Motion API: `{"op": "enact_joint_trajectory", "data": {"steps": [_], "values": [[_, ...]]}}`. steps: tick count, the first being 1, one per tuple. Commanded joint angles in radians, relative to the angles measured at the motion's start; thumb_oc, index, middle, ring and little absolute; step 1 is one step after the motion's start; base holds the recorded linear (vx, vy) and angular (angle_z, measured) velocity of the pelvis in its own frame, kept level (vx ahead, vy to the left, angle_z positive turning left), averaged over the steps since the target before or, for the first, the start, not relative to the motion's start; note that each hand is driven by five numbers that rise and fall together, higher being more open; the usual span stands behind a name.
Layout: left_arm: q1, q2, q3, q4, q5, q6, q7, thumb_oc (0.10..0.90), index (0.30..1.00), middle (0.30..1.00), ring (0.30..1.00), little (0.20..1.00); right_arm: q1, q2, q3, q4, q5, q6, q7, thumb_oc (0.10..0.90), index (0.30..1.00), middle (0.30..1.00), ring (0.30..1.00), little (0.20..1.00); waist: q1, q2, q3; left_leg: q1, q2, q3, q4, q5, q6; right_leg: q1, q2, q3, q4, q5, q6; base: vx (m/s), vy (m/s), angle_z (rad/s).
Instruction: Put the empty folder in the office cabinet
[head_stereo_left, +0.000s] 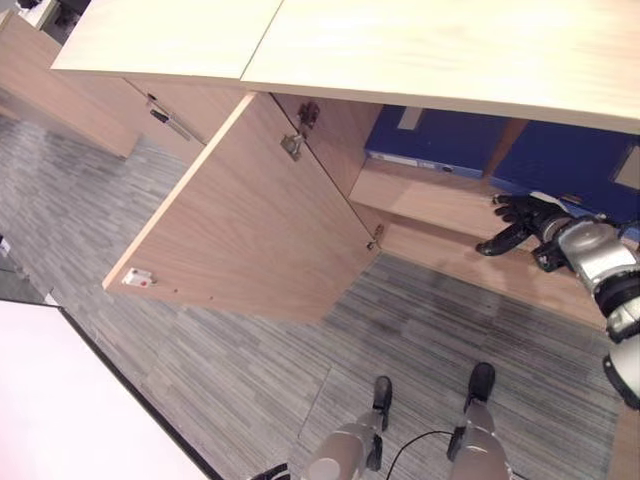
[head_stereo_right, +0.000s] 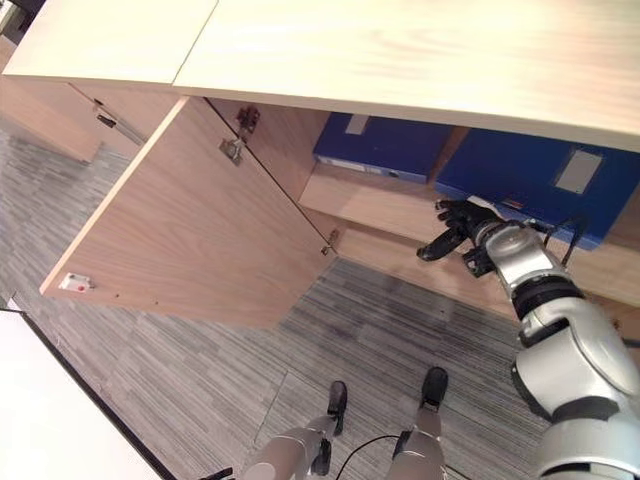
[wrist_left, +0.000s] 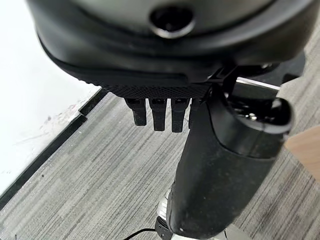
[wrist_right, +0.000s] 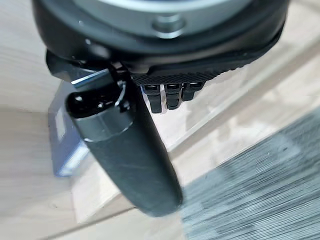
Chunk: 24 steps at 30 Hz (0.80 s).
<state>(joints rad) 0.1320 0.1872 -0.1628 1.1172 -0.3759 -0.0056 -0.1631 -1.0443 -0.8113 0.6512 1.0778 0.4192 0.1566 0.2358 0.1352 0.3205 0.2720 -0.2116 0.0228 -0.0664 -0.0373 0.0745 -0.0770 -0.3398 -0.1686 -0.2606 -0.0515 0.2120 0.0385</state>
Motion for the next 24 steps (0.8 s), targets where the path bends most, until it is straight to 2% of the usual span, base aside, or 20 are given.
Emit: {"op": "enact_joint_trajectory", "data": {"steps": [1, 3, 5, 6, 7, 8, 17, 19, 20, 21, 24], "values": [[0.026, 0.123, -0.056, 0.064, 0.039, 0.005, 0.013, 0.800, 0.900, 0.900, 0.900, 0.900, -0.028, 0.014, 0.135, 0.109, -0.037, -0.005, 0.050, 0.800, 0.900, 0.900, 0.900, 0.900, 0.031, -0.037, -0.007, -0.025, -0.014, -0.130, -0.050, 0.052, -0.055, 0.071, 0.033, -0.051, 0.153, -0.298, 0.021, 0.00, 0.032, -0.02], [0.032, 0.124, -0.048, 0.067, 0.047, 0.011, 0.007, 0.800, 0.900, 0.900, 0.900, 0.900, -0.060, -0.010, 0.189, 0.154, -0.177, -0.006, 0.053, 0.800, 0.900, 0.900, 0.900, 0.900, 0.026, -0.036, -0.012, -0.026, -0.015, -0.131, -0.050, 0.052, -0.055, 0.070, 0.031, -0.053, 0.153, -0.296, 0.023, 0.00, 0.000, 0.00], [0.035, 0.122, -0.043, 0.072, 0.048, 0.013, 0.008, 0.800, 0.900, 0.900, 0.900, 0.900, -0.081, -0.016, 0.208, 0.170, -0.218, -0.008, 0.043, 0.800, 0.900, 0.900, 0.900, 0.900, 0.023, -0.036, -0.013, -0.027, -0.015, -0.132, -0.050, 0.051, -0.054, 0.069, 0.032, -0.051, 0.153, -0.295, 0.023, 0.00, 0.000, 0.00], [0.036, 0.114, -0.035, 0.076, 0.046, 0.014, 0.009, 0.800, 0.900, 0.900, 0.900, 0.900, -0.124, -0.025, 0.240, 0.218, -0.296, -0.021, 0.010, 0.800, 0.900, 0.900, 0.900, 0.900, 0.021, -0.036, -0.018, -0.028, -0.015, -0.130, -0.050, 0.051, -0.054, 0.066, 0.032, -0.047, 0.153, -0.293, 0.024, 0.00, 0.000, 0.00], [0.036, 0.114, -0.035, 0.076, 0.046, 0.014, 0.009, 0.800, 0.900, 0.900, 0.900, 0.900, -0.124, -0.025, 0.240, 0.219, -0.296, -0.021, 0.010, 0.800, 0.900, 0.900, 0.900, 0.900, 0.021, -0.036, -0.018, -0.028, -0.015, -0.130, -0.050, 0.051, -0.054, 0.066, 0.032, -0.047, 0.153, -0.293, 0.024, 0.00, 0.000, 0.00], [0.027, 0.107, -0.037, 0.078, 0.043, 0.014, 0.017, 0.800, 0.900, 0.900, 0.900, 0.900, -0.155, -0.031, 0.246, 0.267, -0.350, -0.022, -0.024, 0.800, 0.900, 0.900, 0.900, 0.900, 0.020, -0.036, -0.022, -0.030, -0.017, -0.130, -0.050, 0.052, -0.054, 0.065, 0.033, -0.045, 0.154, -0.293, 0.024, 0.00, 0.000, 0.00], [0.026, 0.092, -0.046, 0.077, 0.036, 0.008, 0.033, 0.800, 0.900, 0.900, 0.900, 0.900, -0.206, -0.105, 0.154, 0.382, -0.303, -0.022, -0.107, 0.800, 0.900, 0.900, 0.900, 0.900, 0.023, -0.017, -0.020, -0.038, -0.030, -0.138, -0.050, 0.058, -0.055, 0.057, 0.026, -0.045, 0.163, -0.294, 0.027, 0.00, 0.003, 0.02], [0.030, 0.080, -0.048, 0.077, 0.037, 0.008, 0.041, 0.800, 0.900, 0.900, 0.900, 0.900, -0.214, -0.111, 0.167, 0.397, -0.355, -0.027, -0.135, 0.800, 0.900, 0.900, 0.900, 0.900, 0.020, -0.014, -0.018, -0.040, -0.031, -0.139, -0.050, 0.058, -0.055, 0.054, 0.024, -0.043, 0.163, -0.292, 0.028, 0.00, 0.007, -0.02], [0.024, 0.073, -0.050, 0.075, 0.031, 0.008, 0.051, 0.800, 0.900, 0.900, 0.900, 0.900, -0.228, -0.119, 0.196, 0.413, -0.461, -0.037, -0.175, 0.800, 0.900, 0.900, 0.900, 0.900, 0.018, -0.011, -0.015, -0.043, -0.032, -0.139, -0.050, 0.060, -0.056, 0.051, 0.022, -0.042, 0.164, -0.291, 0.029, 0.00, 0.000, 0.00], [0.016, 0.066, -0.055, 0.074, 0.026, 0.004, 0.061, 0.800, 0.900, 0.900, 0.900, 0.900, -0.228, -0.126, 0.198, 0.411, -0.497, -0.037, -0.206, 0.800, 0.900, 0.900, 0.900, 0.900, 0.017, -0.010, -0.012, -0.044, -0.033, -0.138, -0.050, 0.061, -0.056, 0.049, 0.021, -0.041, 0.165, -0.291, 0.030, -0.01, 0.011, -0.03], [-0.013, 0.056, -0.063, 0.076, 0.015, -0.001, 0.085, 0.800, 0.900, 0.900, 0.900, 0.900, -0.234, -0.146, 0.180, 0.414, -0.525, -0.028, -0.258, 0.800, 0.900, 0.900, 0.900, 0.900, 0.013, -0.007, -0.002, -0.048, -0.036, -0.138, -0.050, 0.064, -0.057, 0.043, 0.019, -0.039, 0.168, -0.292, 0.029, 0.00, 0.000, 0.00]]}}
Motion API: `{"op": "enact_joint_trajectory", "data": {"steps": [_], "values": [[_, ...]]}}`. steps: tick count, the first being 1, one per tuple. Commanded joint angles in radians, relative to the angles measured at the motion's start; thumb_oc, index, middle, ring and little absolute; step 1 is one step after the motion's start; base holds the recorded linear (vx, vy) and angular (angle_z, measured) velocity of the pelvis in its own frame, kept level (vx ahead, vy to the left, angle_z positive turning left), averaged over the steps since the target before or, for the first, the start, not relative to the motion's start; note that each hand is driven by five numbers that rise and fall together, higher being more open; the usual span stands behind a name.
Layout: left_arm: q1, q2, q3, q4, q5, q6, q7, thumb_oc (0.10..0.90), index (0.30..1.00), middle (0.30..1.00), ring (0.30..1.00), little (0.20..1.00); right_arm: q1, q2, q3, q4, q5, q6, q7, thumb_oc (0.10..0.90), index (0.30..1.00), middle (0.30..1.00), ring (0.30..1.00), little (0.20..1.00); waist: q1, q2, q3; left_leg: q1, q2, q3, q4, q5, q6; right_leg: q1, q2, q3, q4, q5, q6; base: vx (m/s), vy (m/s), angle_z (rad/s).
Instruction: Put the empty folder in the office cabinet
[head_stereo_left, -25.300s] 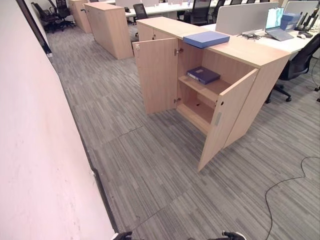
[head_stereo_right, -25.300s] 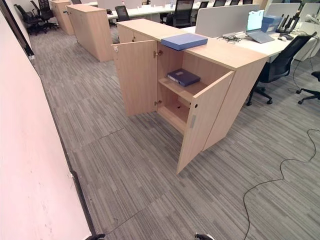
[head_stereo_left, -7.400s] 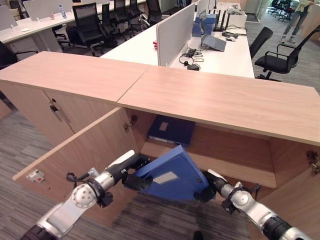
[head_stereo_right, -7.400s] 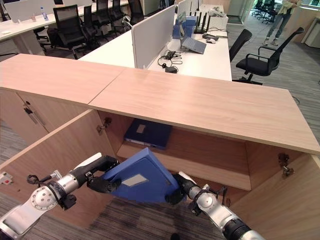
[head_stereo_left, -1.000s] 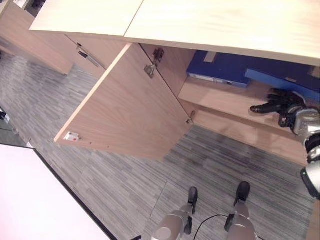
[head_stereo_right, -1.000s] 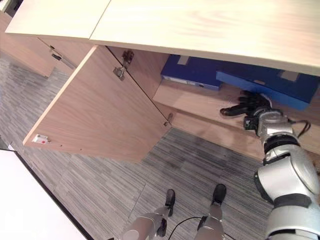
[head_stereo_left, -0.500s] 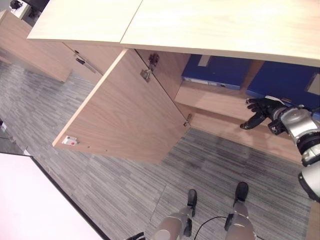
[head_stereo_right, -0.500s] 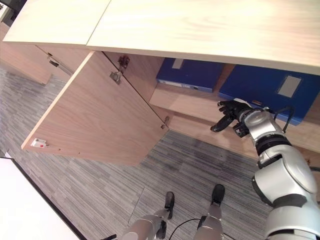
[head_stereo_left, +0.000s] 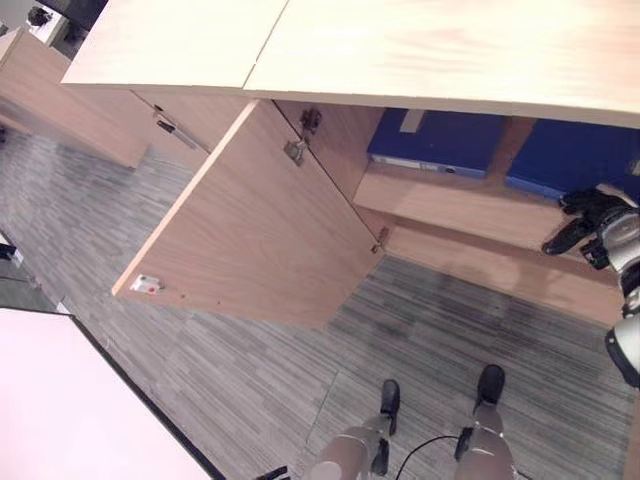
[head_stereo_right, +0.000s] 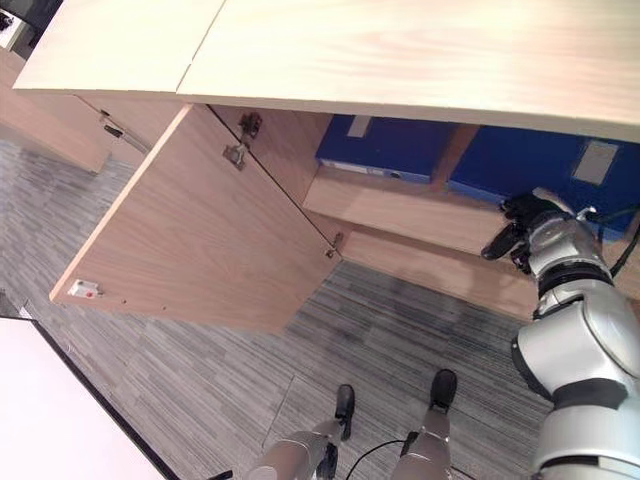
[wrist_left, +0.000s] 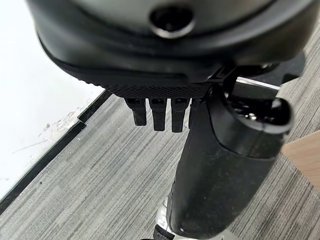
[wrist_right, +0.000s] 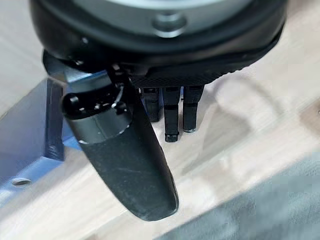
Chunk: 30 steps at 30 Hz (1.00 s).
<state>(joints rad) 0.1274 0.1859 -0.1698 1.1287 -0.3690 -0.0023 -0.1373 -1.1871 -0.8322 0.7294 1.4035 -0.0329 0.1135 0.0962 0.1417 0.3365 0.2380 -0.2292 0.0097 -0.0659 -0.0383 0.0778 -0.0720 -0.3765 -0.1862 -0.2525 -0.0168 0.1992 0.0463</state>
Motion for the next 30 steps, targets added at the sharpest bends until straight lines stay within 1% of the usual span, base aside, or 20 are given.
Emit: {"op": "enact_joint_trajectory", "data": {"steps": [1, 5, 6, 11, 14, 16, 17, 19, 23, 27, 29, 30], "values": [[-0.013, 0.052, -0.060, 0.065, 0.006, -0.006, 0.066, 0.800, 0.900, 0.900, 0.900, 0.900, -0.093, -0.132, 0.098, 0.091, -0.076, 0.018, -0.130, 0.800, 0.900, 0.900, 0.900, 0.900, 0.005, -0.022, 0.034, -0.033, -0.024, -0.137, -0.049, 0.062, -0.062, 0.077, 0.036, -0.045, 0.134, -0.279, 0.022, 0.00, 0.000, 0.00], [-0.019, 0.040, -0.068, 0.058, -0.006, -0.012, 0.079, 0.800, 0.900, 0.900, 0.900, 0.900, -0.097, -0.145, 0.100, 0.096, -0.091, 0.022, -0.143, 0.800, 0.900, 0.900, 0.900, 0.900, 0.003, -0.018, 0.041, -0.037, -0.026, -0.138, -0.049, 0.064, -0.062, 0.072, 0.033, -0.044, 0.134, -0.277, 0.023, 0.00, 0.000, 0.00], [-0.016, 0.036, -0.071, 0.055, -0.008, -0.014, 0.080, 0.800, 0.900, 0.900, 0.900, 0.900, -0.095, -0.150, 0.110, 0.103, -0.114, 0.024, -0.142, 0.800, 0.900, 0.900, 0.900, 0.900, 0.000, -0.016, 0.043, -0.039, -0.028, -0.137, -0.049, 0.065, -0.062, 0.070, 0.032, -0.043, 0.133, -0.275, 0.024, 0.00, 0.000, 0.00], [-0.010, 0.028, -0.080, 0.051, -0.012, -0.016, 0.080, 0.800, 0.900, 0.900, 0.900, 0.900, -0.081, -0.142, 0.112, 0.112, -0.124, 0.021, -0.148, 0.800, 0.900, 0.900, 0.900, 0.900, -0.003, -0.010, 0.046, -0.042, -0.030, -0.137, -0.049, 0.065, -0.059, 0.067, 0.029, -0.039, 0.133, -0.273, 0.025, 0.00, 0.000, 0.00], [-0.002, 0.018, -0.091, 0.045, -0.010, -0.021, 0.085, 0.800, 0.900, 0.900, 0.900, 0.900, -0.077, -0.124, 0.122, 0.104, -0.180, 0.015, -0.182, 0.800, 0.900, 0.900, 0.900, 0.900, -0.002, -0.005, 0.049, -0.046, -0.036, -0.136, -0.049, 0.066, -0.058, 0.065, 0.026, -0.038, 0.132, -0.269, 0.026, 0.00, 0.000, 0.00], [-0.009, 0.014, -0.103, 0.035, -0.011, -0.029, 0.096, 0.800, 0.900, 0.900, 0.900, 0.900, -0.063, -0.123, 0.133, 0.089, -0.258, 0.017, -0.216, 0.800, 0.900, 0.900, 0.900, 0.900, 0.003, 0.002, 0.057, -0.053, -0.039, -0.138, -0.049, 0.070, -0.057, 0.059, 0.022, -0.039, 0.134, -0.271, 0.025, 0.00, 0.000, 0.00], [-0.013, 0.014, -0.107, 0.034, -0.013, -0.032, 0.098, 0.800, 0.900, 0.900, 0.900, 0.900, -0.061, -0.129, 0.120, 0.087, -0.243, 0.016, -0.223, 0.800, 0.900, 0.900, 0.900, 0.900, 0.005, 0.005, 0.061, -0.055, -0.040, -0.139, -0.049, 0.072, -0.058, 0.057, 0.021, -0.040, 0.135, -0.271, 0.025, 0.00, 0.000, 0.00], [-0.014, 0.014, -0.110, 0.031, -0.016, -0.038, 0.103, 0.800, 0.900, 0.900, 0.900, 0.900, -0.065, -0.148, 0.076, 0.087, -0.146, 0.009, -0.221, 0.800, 0.900, 0.900, 0.900, 0.900, 0.008, 0.010, 0.063, -0.061, -0.043, -0.141, -0.049, 0.075, -0.059, 0.052, 0.018, -0.041, 0.134, -0.268, 0.027, 0.00, 0.000, 0.00], [0.000, 0.006, -0.108, 0.034, -0.019, -0.044, 0.101, 0.800, 0.900, 0.900, 0.900, 0.900, -0.073, -0.167, 0.047, 0.057, -0.025, -0.022, -0.247, 0.800, 0.900, 0.900, 0.900, 0.900, 0.009, 0.016, 0.065, -0.065, -0.045, -0.137, -0.049, 0.076, -0.060, 0.042, 0.018, -0.034, 0.136, -0.265, 0.029, 0.00, 0.001, 0.02], [-0.005, 0.008, -0.100, 0.043, -0.021, -0.048, 0.105, 0.800, 0.900, 0.900, 0.900, 0.900, -0.065, -0.162, 0.022, 0.012, 0.018, -0.043, -0.280, 0.800, 0.900, 0.900, 0.900, 0.900, 0.007, 0.016, 0.063, -0.062, -0.043, -0.134, -0.049, 0.073, -0.057, 0.044, 0.018, -0.028, 0.135, -0.267, 0.030, 0.00, 0.000, 0.00], [-0.017, 0.008, -0.092, 0.052, -0.018, -0.050, 0.112, 0.800, 0.900, 0.900, 0.900, 0.900, -0.044, -0.142, 0.009, -0.016, 0.028, -0.049, -0.290, 0.800, 0.900, 0.900, 0.900, 0.900, 0.000, 0.009, 0.064, -0.055, -0.040, -0.131, -0.049, 0.069, -0.055, 0.052, 0.018, -0.028, 0.135, -0.269, 0.031, -0.04, 0.026, 0.00], [-0.029, 0.006, -0.090, 0.057, -0.019, -0.052, 0.115, 0.800, 0.900, 0.900, 0.900, 0.900, -0.032, -0.129, -0.004, -0.028, 0.036, -0.052, -0.293, 0.800, 0.900, 0.900, 0.900, 0.900, -0.004, 0.010, 0.065, -0.065, -0.039, -0.131, -0.049, 0.087, -0.049, 0.045, 0.016, -0.038, 0.130, -0.240, 0.027, -0.07, 0.052, 0.00]]}}
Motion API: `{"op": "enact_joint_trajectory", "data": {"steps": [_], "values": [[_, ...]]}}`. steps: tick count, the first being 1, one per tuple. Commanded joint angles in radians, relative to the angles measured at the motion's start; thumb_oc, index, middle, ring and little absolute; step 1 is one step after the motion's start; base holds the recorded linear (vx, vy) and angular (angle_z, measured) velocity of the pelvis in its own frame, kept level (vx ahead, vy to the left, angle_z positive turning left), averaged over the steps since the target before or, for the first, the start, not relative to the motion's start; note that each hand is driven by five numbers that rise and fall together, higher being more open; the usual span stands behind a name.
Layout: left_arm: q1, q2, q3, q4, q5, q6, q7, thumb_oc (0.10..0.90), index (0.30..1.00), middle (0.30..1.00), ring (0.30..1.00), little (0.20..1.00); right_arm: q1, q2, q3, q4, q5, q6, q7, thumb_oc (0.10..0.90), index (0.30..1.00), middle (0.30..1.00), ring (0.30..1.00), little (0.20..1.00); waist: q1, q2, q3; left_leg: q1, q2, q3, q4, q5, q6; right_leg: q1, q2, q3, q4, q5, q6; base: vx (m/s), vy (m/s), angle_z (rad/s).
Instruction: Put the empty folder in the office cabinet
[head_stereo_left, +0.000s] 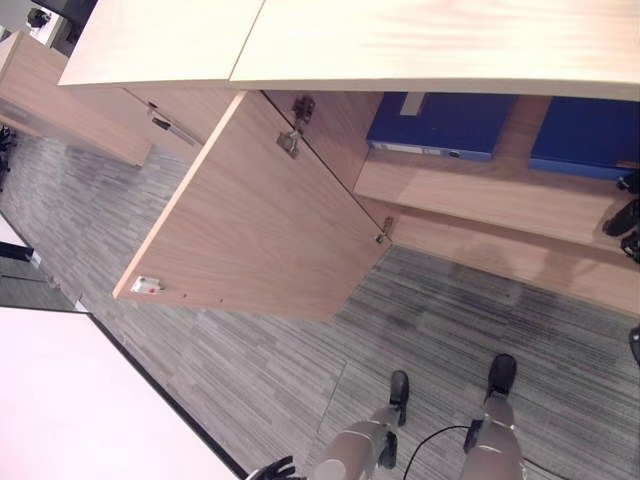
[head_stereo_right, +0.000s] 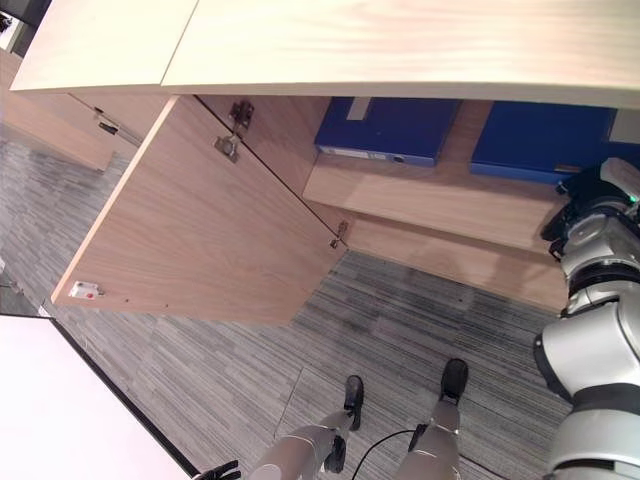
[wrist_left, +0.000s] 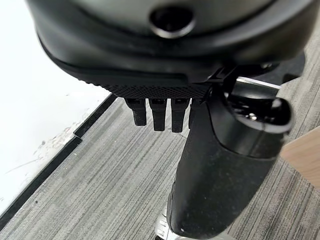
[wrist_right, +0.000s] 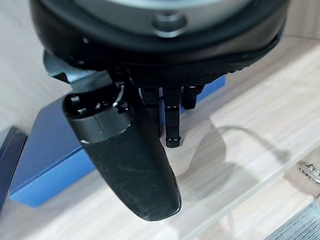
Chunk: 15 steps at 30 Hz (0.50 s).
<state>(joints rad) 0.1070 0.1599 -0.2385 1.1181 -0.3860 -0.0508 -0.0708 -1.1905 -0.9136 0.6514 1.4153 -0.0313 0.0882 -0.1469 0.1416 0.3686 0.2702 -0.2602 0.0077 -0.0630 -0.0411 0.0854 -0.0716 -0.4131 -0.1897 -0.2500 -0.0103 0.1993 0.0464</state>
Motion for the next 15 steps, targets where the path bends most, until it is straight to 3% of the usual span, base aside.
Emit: {"op": "enact_joint_trajectory", "data": {"steps": [1, 5, 6, 10, 12, 14, 15], "values": [[-0.030, 0.027, -0.009, 0.086, -0.011, -0.001, 0.057, 0.800, 0.900, 0.900, 0.900, 0.900, 0.032, -0.004, 0.025, -0.068, 0.060, -0.028, -0.064, 0.800, 0.900, 0.900, 0.900, 0.900, -0.015, -0.038, 0.031, -0.019, -0.033, -0.124, -0.046, 0.069, -0.044, 0.096, 0.022, -0.037, 0.121, -0.242, 0.025, -0.06, 0.050, -0.01], [-0.057, 0.032, 0.002, 0.122, -0.012, 0.003, 0.070, 0.800, 0.900, 0.900, 0.900, 0.900, 0.135, 0.072, -0.064, -0.099, 0.084, -0.026, -0.073, 0.800, 0.900, 0.900, 0.900, 0.900, -0.024, -0.068, 0.025, 0.011, -0.027, -0.115, -0.046, 0.052, -0.034, 0.130, 0.025, -0.033, 0.113, -0.247, 0.021, 0.03, -0.010, -0.05], [-0.072, 0.036, 0.014, 0.148, 0.002, 0.010, 0.075, 0.800, 0.900, 0.900, 0.900, 0.900, 0.221, 0.132, -0.103, -0.134, 0.088, -0.029, -0.061, 0.800, 0.900, 0.900, 0.900, 0.900, -0.034, -0.095, 0.015, 0.040, -0.020, -0.108, -0.046, 0.039, -0.029, 0.166, 0.030, -0.030, 0.103, -0.248, 0.019, 0.07, -0.023, -0.05], [-0.089, 0.046, 0.068, 0.196, 0.041, 0.030, 0.079, 0.800, 0.900, 0.900, 0.900, 0.900, 0.432, 0.252, -0.183, -0.262, 0.130, -0.048, -0.036, 0.800, 0.900, 0.900, 0.900, 0.900, -0.068, -0.153, -0.021, 0.102, -0.001, -0.091, -0.044, 0.011, -0.021, 0.241, 0.053, -0.020, 0.066, -0.245, 0.016, 0.09, -0.020, -0.05], [-0.095, 0.049, 0.084, 0.205, 0.047, 0.032, 0.078, 0.800, 0.900, 0.900, 0.900, 0.900, 0.490, 0.275, -0.213, -0.290, 0.169, -0.057, -0.024, 0.800, 0.900, 0.900, 0.900, 0.900, -0.079, -0.168, -0.030, 0.119, 0.004, -0.083, -0.041, 0.002, -0.019, 0.259, 0.060, -0.014, 0.058, -0.245, 0.015, 0.06, 0.000, -0.03], [-0.097, 0.054, 0.129, 0.224, 0.064, 0.045, 0.071, 0.800, 0.900, 0.900, 0.900, 0.900, 0.634, 0.334, -0.276, -0.384, 0.267, -0.076, 0.017, 0.800, 0.900, 0.900, 0.900, 0.900, -0.109, -0.209, -0.059, 0.158, 0.016, -0.067, -0.029, -0.028, -0.007, 0.298, 0.074, 0.000, 0.054, -0.253, 0.011, 0.06, 0.015, -0.23], [-0.096, 0.054, 0.129, 0.224, 0.064, 0.045, 0.071, 0.800, 0.900, 0.900, 0.900, 0.900, 0.636, 0.335, -0.277, -0.386, 0.267, -0.076, 0.017, 0.800, 0.900, 0.900, 0.900, 0.900, -0.108, -0.209, -0.058, 0.160, 0.016, -0.066, -0.029, -0.029, -0.007, 0.300, 0.074, 0.001, 0.054, -0.253, 0.011, 0.04, 0.108, -0.24]]}}
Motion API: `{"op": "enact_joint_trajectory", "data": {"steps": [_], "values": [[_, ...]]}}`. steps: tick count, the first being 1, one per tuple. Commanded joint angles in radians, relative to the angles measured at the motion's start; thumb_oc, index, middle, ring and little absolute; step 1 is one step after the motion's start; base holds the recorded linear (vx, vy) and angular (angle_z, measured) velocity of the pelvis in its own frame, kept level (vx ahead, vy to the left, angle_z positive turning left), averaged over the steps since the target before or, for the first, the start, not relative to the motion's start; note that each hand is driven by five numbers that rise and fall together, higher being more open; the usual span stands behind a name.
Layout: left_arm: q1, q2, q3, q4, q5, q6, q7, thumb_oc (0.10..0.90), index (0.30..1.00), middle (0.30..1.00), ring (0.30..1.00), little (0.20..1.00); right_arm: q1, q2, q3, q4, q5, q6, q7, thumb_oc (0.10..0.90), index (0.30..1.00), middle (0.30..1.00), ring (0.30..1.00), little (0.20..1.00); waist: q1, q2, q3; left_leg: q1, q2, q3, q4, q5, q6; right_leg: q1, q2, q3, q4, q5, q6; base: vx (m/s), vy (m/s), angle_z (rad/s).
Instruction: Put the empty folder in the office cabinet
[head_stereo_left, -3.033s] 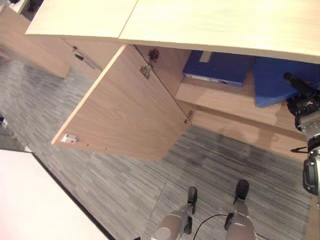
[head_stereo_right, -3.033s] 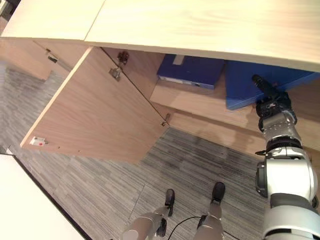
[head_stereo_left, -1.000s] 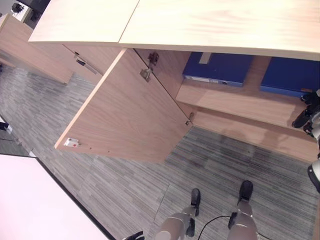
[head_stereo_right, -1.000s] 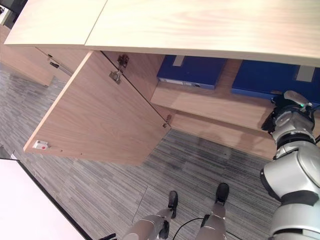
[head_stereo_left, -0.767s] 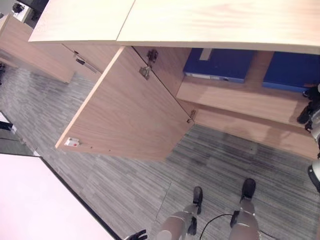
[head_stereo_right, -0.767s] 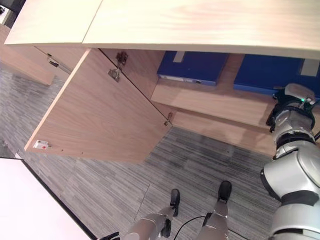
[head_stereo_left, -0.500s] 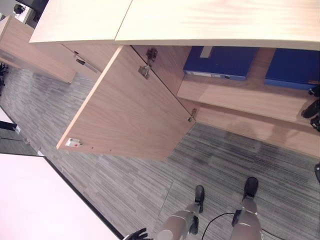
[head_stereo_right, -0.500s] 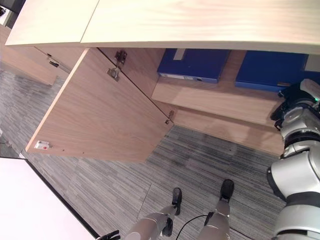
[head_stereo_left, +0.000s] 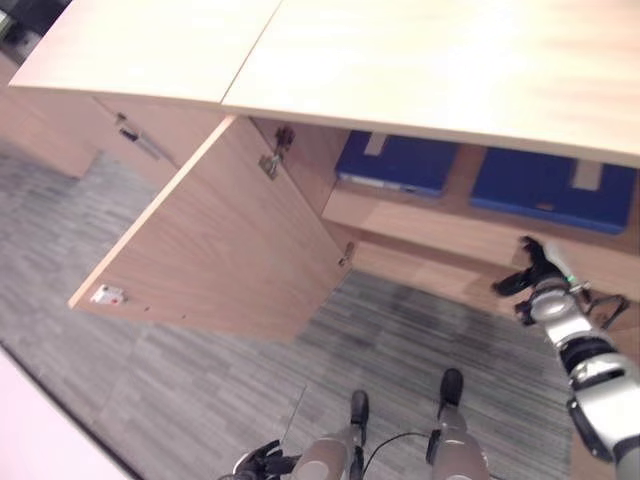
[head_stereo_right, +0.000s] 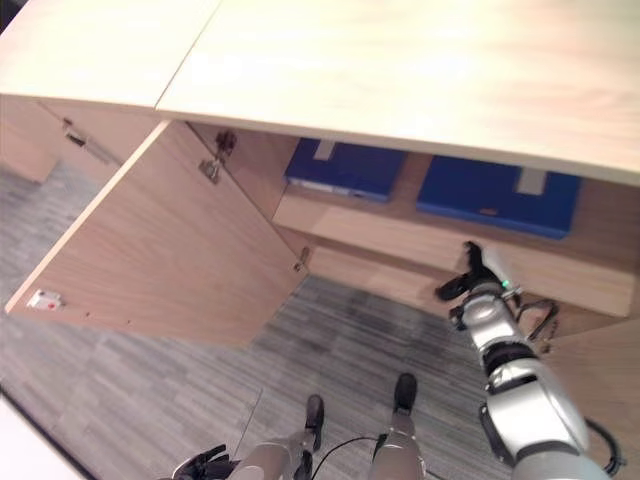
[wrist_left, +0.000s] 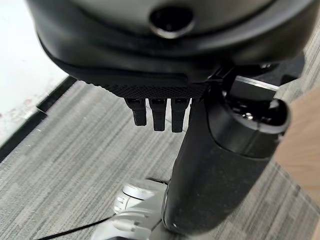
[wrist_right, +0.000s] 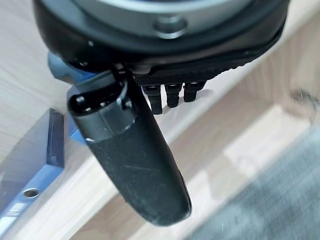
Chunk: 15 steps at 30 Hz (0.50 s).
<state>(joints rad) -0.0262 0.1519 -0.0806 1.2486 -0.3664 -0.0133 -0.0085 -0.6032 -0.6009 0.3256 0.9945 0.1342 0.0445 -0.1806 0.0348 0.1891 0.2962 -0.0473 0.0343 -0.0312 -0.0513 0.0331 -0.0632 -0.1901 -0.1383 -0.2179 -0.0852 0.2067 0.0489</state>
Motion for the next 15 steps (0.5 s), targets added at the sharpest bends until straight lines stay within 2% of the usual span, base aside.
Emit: {"op": "enact_joint_trajectory", "data": {"steps": [1, 2, 3, 4, 5, 6, 7, 8, 10, 15], "values": [[0.048, 0.058, 0.024, 0.093, 0.038, 0.015, 0.004, 0.800, 0.900, 0.900, 0.900, 0.900, 0.175, 0.052, 0.034, -0.127, 0.098, -0.044, 0.083, 0.800, 0.900, 0.900, 0.900, 0.900, -0.028, -0.077, -0.094, -0.032, -0.025, -0.102, 0.063, -0.045, 0.002, 0.093, 0.027, 0.015, 0.156, -0.270, 0.008, 0.03, 0.089, -0.32], [0.049, 0.059, 0.023, 0.093, 0.038, 0.015, 0.004, 0.800, 0.900, 0.900, 0.900, 0.900, 0.177, 0.051, 0.034, -0.129, 0.098, -0.043, 0.083, 0.800, 0.900, 0.900, 0.900, 0.900, -0.026, -0.077, -0.094, -0.032, -0.025, -0.101, 0.066, -0.047, 0.003, 0.093, 0.027, 0.017, 0.158, -0.271, 0.008, 0.03, 0.150, -0.40], [0.051, 0.054, 0.036, 0.082, 0.017, 0.013, 0.003, 0.800, 0.900, 0.900, 0.900, 0.900, 0.210, 0.053, 0.030, -0.180, 0.102, -0.049, 0.094, 0.800, 0.900, 0.900, 0.900, 0.900, -0.024, -0.093, -0.087, -0.023, -0.054, -0.150, 0.112, -0.077, 0.006, 0.095, 0.030, 0.054, 0.173, -0.277, 0.004, 0.00, 0.064, -0.62], [0.051, 0.054, 0.036, 0.082, 0.017, 0.013, 0.003, 0.800, 0.900, 0.900, 0.900, 0.900, 0.210, 0.053, 0.029, -0.181, 0.102, -0.049, 0.094, 0.800, 0.900, 0.900, 0.900, 0.900, -0.024, -0.093, -0.090, -0.028, -0.055, -0.150, 0.112, -0.076, 0.006, 0.092, 0.029, 0.053, 0.173, -0.275, 0.005, -0.03, 0.136, -0.69], [0.052, 0.042, 0.039, 0.077, -0.011, 0.009, 0.003, 0.800, 0.900, 0.900, 0.900, 0.900, 0.232, 0.059, 0.012, -0.207, 0.121, -0.056, 0.101, 0.800, 0.900, 0.900, 0.900, 0.900, -0.017, -0.107, -0.089, -0.039, -0.102, -0.239, 0.157, -0.097, 0.009, 0.088, 0.036, 0.095, 0.190, -0.278, 0.005, -0.05, 0.131, -0.97], [0.054, 0.024, 0.040, 0.079, -0.034, 0.006, 0.001, 0.800, 0.900, 0.900, 0.900, 0.900, 0.279, 0.077, -0.016, -0.229, 0.142, -0.067, 0.106, 0.800, 0.900, 0.900, 0.900, 0.900, -0.021, -0.123, -0.105, -0.017, -0.125, -0.305, 0.129, -0.114, 0.022, 0.088, 0.054, 0.125, 0.210, -0.277, 0.009, -0.04, 0.175, -1.15], [0.050, 0.015, 0.038, 0.086, -0.032, 0.008, -0.004, 0.800, 0.900, 0.900, 0.900, 0.900, 0.306, 0.091, -0.033, -0.219, 0.147, -0.068, 0.107, 0.800, 0.900, 0.900, 0.900, 0.900, -0.032, -0.132, -0.129, 0.000, -0.122, -0.308, 0.111, -0.114, 0.031, 0.094, 0.054, 0.130, 0.200, -0.270, 0.017, -0.01, 0.102, -1.32], [0.051, 0.016, 0.037, 0.086, -0.032, 0.008, -0.005, 0.800, 0.900, 0.900, 0.900, 0.900, 0.308, 0.091, -0.034, -0.220, 0.147, -0.068, 0.107, 0.800, 0.900, 0.900, 0.900, 0.900, -0.031, -0.132, -0.129, 0.001, -0.122, -0.308, 0.109, -0.113, 0.031, 0.095, 0.054, 0.131, 0.198, -0.269, 0.017, 0.00, 0.093, -1.20], [0.073, 0.019, 0.043, 0.096, 0.004, 0.007, -0.012, 0.800, 0.900, 0.900, 0.900, 0.900, 0.394, 0.121, -0.093, -0.253, 0.170, -0.076, 0.106, 0.800, 0.900, 0.900, 0.900, 0.900, -0.052, -0.156, -0.186, 0.037, -0.116, -0.284, 0.057, -0.103, 0.041, 0.100, 0.047, 0.143, 0.165, -0.238, 0.040, -0.03, 0.191, -1.03], [0.090, 0.034, 0.081, 0.128, 0.040, 0.017, -0.006, 0.800, 0.900, 0.900, 0.900, 0.900, 0.479, 0.177, -0.160, -0.263, 0.185, -0.083, 0.088, 0.800, 0.900, 0.900, 0.900, 0.900, -0.062, -0.165, -0.213, 0.077, -0.112, -0.231, -0.007, -0.084, 0.064, 0.094, 0.040, 0.169, 0.152, -0.197, 0.066, -0.10, 0.199, -0.52]]}}
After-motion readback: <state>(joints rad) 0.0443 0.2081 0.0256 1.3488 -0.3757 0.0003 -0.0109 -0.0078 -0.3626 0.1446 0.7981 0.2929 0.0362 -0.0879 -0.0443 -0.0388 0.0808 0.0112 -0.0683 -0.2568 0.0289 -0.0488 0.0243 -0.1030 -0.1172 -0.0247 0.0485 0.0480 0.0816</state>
